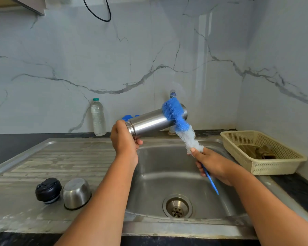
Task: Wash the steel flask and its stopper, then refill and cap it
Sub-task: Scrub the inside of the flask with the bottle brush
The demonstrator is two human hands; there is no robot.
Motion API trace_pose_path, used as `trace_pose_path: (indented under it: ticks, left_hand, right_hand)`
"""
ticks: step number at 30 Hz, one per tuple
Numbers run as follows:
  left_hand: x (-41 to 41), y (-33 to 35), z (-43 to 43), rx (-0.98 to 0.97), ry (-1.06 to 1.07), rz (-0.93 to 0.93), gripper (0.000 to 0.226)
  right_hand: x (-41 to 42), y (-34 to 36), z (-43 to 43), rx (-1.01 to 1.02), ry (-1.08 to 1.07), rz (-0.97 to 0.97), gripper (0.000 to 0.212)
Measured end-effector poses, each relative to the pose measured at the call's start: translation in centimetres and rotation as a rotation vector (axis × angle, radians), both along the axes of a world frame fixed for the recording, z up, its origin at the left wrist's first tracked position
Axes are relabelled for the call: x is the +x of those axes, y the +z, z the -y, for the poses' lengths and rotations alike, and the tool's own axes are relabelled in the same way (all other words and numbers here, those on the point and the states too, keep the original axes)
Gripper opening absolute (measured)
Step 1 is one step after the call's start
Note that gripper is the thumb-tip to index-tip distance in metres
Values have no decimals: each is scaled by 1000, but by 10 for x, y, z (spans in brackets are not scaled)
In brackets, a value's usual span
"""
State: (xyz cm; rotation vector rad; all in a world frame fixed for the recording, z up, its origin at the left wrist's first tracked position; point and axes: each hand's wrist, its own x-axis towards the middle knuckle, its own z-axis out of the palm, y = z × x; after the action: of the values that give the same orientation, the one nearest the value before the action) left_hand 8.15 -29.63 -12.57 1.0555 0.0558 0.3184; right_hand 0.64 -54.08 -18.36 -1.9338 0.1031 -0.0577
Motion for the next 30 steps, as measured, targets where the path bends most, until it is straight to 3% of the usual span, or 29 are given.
trace_pose_path:
  ticks: [4,19,25,30]
  left_hand:
    - [5,3,-12,-49,29,-28,20]
    - [-1,2,-2,-4,-76,13,21]
    - [1,3,-9,-58,14,3,19]
    - [-2,2,-4,-10,-32,19,19]
  right_hand:
    - [-4,-2,9,-7,-2,-69,35]
    - [-3,2,14,43,-86,-18,38]
    - [-7,2,16,51,-66,-78,37]
    - [-3,2,16,89,-93,-43,40]
